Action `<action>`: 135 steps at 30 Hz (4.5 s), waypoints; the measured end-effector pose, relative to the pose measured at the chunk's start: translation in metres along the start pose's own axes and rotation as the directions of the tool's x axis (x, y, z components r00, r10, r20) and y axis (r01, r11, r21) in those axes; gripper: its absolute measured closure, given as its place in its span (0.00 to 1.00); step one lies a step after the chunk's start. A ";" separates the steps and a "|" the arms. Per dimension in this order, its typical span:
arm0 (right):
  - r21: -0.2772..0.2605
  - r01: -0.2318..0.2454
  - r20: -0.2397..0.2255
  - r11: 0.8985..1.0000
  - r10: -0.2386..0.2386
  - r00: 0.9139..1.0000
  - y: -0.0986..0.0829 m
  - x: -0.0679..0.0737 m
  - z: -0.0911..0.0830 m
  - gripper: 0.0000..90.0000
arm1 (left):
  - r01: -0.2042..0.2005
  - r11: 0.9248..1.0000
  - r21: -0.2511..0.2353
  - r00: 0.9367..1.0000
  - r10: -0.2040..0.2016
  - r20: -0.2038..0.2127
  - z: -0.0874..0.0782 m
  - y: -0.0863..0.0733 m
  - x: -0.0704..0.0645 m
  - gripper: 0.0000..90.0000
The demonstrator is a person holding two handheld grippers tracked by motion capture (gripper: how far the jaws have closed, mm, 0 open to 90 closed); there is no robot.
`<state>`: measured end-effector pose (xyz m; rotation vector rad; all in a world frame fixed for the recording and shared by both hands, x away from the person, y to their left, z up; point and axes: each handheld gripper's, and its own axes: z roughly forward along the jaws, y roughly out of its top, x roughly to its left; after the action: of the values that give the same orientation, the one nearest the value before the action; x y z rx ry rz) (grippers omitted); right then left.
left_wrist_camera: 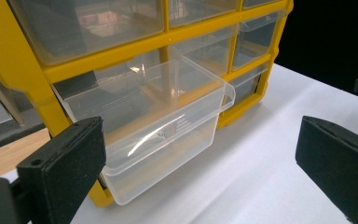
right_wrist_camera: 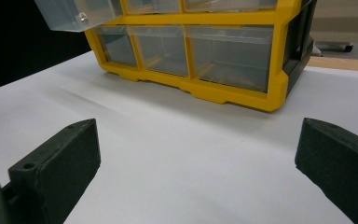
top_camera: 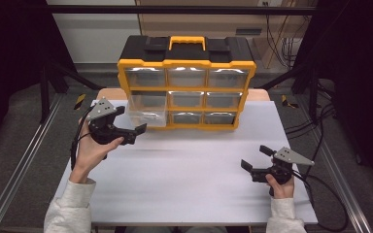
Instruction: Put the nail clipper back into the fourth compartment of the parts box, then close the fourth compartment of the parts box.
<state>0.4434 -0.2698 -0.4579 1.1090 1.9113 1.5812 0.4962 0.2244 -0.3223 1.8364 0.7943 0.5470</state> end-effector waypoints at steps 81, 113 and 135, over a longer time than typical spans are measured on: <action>0.006 -0.001 -0.005 1.000 0.001 1.000 -0.001 0.000 0.000 0.00 | 0.008 0.997 0.074 1.000 -0.009 0.006 0.029 -0.043 -0.001 0.60; 0.009 0.001 -0.001 1.000 -0.001 1.000 -0.001 0.000 0.000 0.00 | -0.003 0.997 0.075 0.999 0.006 -0.040 0.039 -0.044 0.003 0.99; 0.012 0.000 -0.001 1.000 0.000 1.000 -0.001 0.000 0.000 0.00 | -0.012 0.998 0.064 0.998 0.016 -0.059 0.047 -0.041 0.010 0.99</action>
<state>0.4432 -0.2695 -0.4592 1.1129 1.9243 1.5724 0.5240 0.2137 -0.3781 1.8926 0.8479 0.5940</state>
